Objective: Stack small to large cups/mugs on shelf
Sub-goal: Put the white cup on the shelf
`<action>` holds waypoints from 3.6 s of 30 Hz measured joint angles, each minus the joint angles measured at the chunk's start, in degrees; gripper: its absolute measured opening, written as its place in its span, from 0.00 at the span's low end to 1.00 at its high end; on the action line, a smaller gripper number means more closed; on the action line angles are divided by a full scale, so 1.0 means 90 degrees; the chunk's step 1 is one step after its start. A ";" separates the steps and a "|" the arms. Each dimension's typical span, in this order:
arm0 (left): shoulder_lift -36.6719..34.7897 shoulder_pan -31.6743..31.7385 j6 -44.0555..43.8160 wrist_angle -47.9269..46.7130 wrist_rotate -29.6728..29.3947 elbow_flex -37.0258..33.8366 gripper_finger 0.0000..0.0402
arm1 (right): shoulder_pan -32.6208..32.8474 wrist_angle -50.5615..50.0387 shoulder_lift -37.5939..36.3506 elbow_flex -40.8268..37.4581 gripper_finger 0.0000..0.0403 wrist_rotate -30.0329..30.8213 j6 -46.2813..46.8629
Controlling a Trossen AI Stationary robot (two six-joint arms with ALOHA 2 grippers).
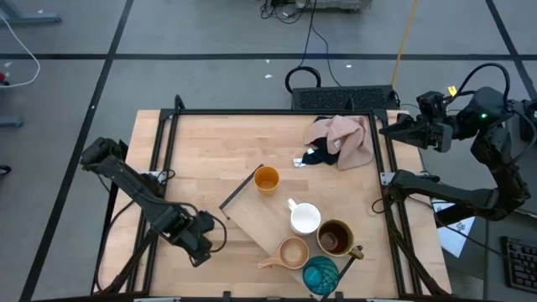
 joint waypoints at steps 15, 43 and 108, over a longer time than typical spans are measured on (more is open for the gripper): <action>-0.0006 0.0187 0.0323 -0.0008 -0.0051 -0.0343 0.35 | -0.0002 0.0000 0.0014 0.0000 0.53 0.0093 -0.0092; -0.0011 0.0338 0.0672 -0.0020 -0.0245 -0.0338 0.01 | -0.0002 0.0000 0.0104 0.0000 0.53 0.0141 -0.0151; -0.0155 0.0457 -0.1099 -0.1059 -0.0893 0.1485 0.00 | 0.0000 0.2140 -0.0194 -0.1333 0.53 0.0784 -0.1129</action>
